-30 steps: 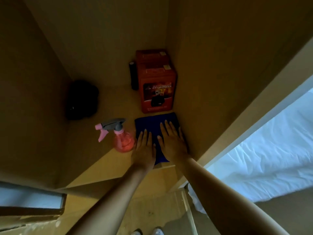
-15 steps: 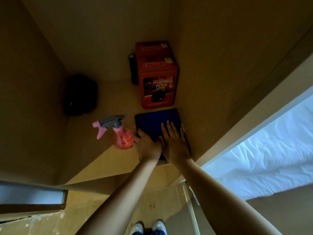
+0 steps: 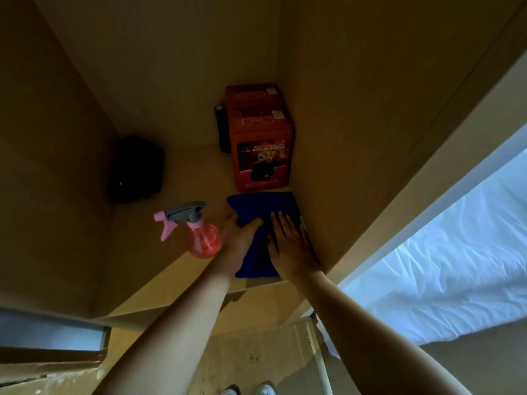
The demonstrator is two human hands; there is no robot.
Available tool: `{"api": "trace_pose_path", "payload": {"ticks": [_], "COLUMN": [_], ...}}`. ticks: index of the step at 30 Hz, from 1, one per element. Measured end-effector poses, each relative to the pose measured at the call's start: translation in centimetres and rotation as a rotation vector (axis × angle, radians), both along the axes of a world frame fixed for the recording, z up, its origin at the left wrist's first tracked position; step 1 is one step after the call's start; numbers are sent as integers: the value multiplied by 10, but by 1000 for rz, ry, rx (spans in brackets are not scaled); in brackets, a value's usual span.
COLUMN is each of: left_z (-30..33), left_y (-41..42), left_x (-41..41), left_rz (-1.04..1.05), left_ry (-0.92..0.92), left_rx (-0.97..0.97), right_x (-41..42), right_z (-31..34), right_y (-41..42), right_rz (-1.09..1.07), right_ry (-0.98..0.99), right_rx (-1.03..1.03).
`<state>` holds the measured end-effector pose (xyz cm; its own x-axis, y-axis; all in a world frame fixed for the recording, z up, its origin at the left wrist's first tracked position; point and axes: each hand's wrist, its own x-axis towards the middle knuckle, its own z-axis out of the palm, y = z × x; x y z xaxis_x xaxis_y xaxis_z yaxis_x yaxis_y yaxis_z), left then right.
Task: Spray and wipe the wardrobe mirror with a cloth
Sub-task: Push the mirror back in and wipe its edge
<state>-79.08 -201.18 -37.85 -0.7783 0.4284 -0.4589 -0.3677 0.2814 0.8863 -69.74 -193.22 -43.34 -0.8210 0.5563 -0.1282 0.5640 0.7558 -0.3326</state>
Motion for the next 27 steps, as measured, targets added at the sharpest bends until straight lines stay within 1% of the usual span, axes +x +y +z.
{"api": "trace_pose_path", "payload": {"ticks": [2,4,7,11,14,16,21,27], "left_z": [11,21,35,56,71,82,113,147], "left_y": [-9,-16,-28,-56,-85,-105,-165,-262], "left_x": [9,15,16,20,24,28,33,31], "left_rz": [-76,-123,-127,-155,-184,-209,-172,-154], "left_ry": [-45,-85,-201,-243,-267,-272,-222,-170], "left_rx": [140,243,326,336,307,323,430,457], "right_x": [-1,0,3,3,3,4,6,3], "right_z": [8,14,25,57,88,101,131,169], "right_y": [0,-3,-12,-29,-52,-69,-122,-214], "right_rz": [-23,-33,-70,-67,-93,-107,-128,-66], "right_ry": [84,227,429,549,648,713,857,993], "right_rx": [-47,-102,-234,-348,-452,-488,-575,-683]}}
